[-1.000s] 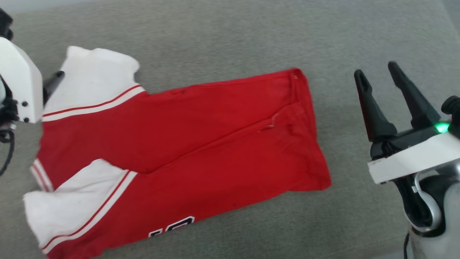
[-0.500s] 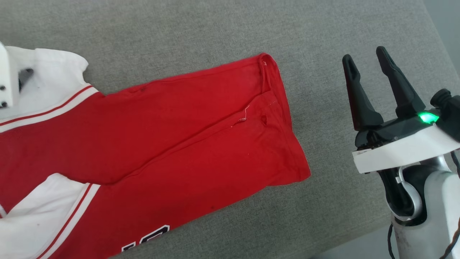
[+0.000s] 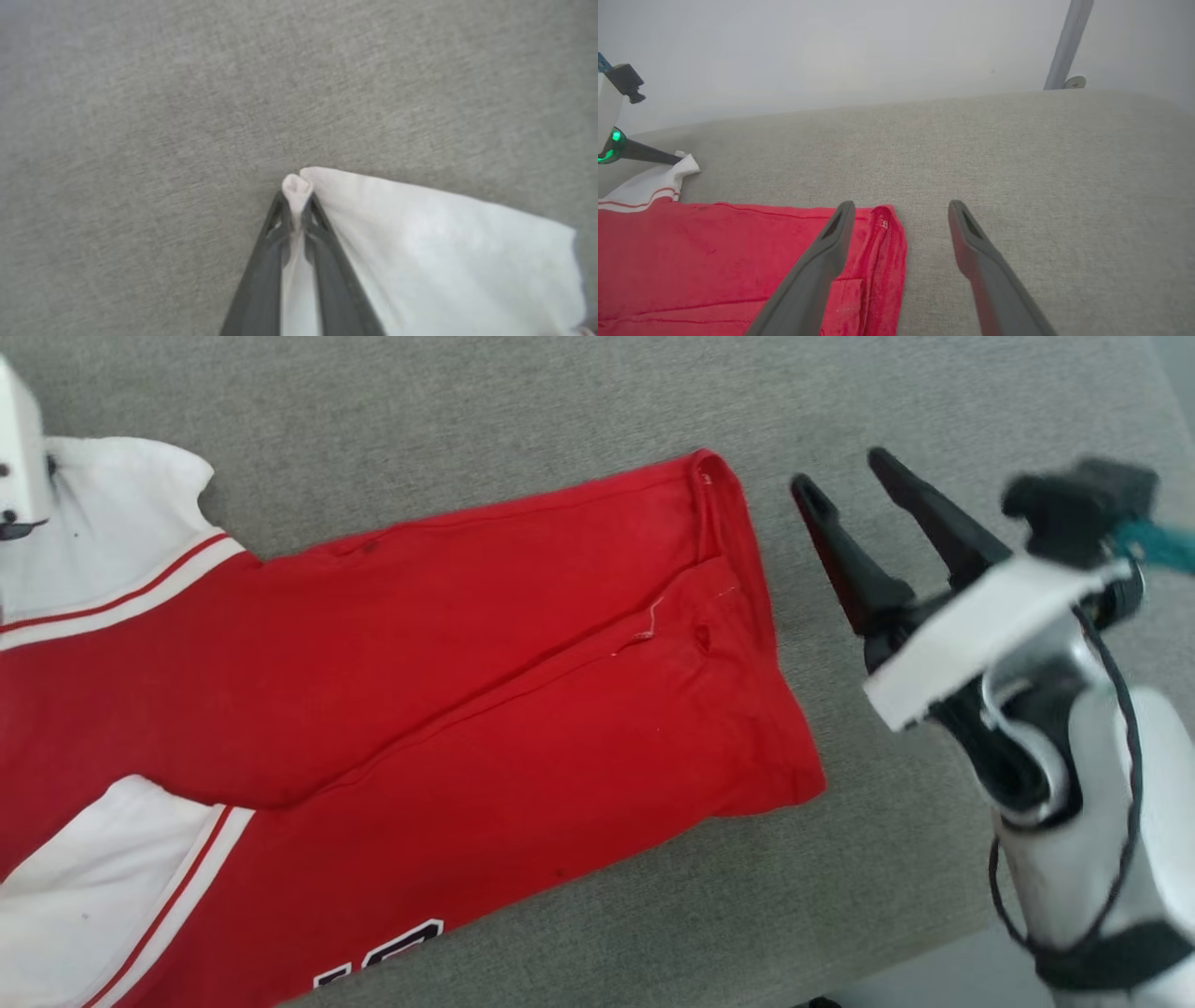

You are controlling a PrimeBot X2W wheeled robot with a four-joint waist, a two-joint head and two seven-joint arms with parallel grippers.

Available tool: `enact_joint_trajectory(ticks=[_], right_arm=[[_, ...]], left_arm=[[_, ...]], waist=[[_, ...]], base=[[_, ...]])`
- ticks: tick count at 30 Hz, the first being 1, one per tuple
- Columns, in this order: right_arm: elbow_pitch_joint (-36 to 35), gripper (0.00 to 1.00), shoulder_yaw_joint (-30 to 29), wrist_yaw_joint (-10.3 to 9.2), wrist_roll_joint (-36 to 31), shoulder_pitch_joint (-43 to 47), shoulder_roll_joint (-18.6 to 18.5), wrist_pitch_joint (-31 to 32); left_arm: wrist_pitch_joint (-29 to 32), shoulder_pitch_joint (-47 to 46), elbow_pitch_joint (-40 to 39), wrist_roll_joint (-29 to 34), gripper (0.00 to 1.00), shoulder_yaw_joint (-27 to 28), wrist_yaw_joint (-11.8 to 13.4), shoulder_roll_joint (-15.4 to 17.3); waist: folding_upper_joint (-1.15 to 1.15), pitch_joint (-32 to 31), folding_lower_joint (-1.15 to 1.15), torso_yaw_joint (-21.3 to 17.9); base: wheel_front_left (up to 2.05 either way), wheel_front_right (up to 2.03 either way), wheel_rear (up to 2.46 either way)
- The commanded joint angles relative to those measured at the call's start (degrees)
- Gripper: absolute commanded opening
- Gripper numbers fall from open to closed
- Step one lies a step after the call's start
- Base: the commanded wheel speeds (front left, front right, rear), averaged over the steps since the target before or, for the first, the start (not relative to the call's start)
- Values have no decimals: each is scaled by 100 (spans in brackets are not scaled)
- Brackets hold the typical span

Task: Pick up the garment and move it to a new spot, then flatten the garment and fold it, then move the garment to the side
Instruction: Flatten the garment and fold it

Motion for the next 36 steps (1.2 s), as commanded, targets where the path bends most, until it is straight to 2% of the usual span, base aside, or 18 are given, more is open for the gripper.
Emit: enact_joint_trajectory(ticks=[1,11,17,18,19,21,26,30,36], right_arm=[[165,100,35,0,54,-243,-30,165],[1990,100,970,0,224,-1837,-185,1853],[3096,100,1324,0,349,-2378,-103,2829],[3213,53,1366,0,345,-2441,-118,2935],[3309,0,1396,0,385,-2489,-120,3016],[3412,0,1462,0,421,-2569,-172,3127],[3363,0,1415,0,527,-2575,-434,2828],[3167,0,1440,0,598,-2404,-709,2578],[2791,0,1280,0,642,-1960,-1056,2268]], left_arm=[[113,417,181,-27,0,-248,-42,-144],[-69,47,336,49,0,-234,-158,-613],[-220,-23,483,30,0,-205,-248,-799],[-281,-42,499,39,0,-197,-269,-830],[-327,-55,519,22,0,-176,-285,-874],[-432,-82,561,16,0,-148,-307,-926],[-660,-137,609,-74,0,-50,-465,-1025],[-727,-168,492,-113,0,3,-631,-1026],[-611,-6,145,-268,0,22,-690,-952]], waist=[[0,53,0,54],[0,165,0,411],[0,142,0,598],[0,134,0,634],[0,122,0,674],[0,81,0,762],[0,-142,0,1021],[0,-393,0,1235],[0,-804,0,1543]], base=[[0,0,0],[0,0,0],[0,0,0],[0,0,0],[0,0,0],[0,0,0],[0,0,0],[0,0,0],[0,0,0]])
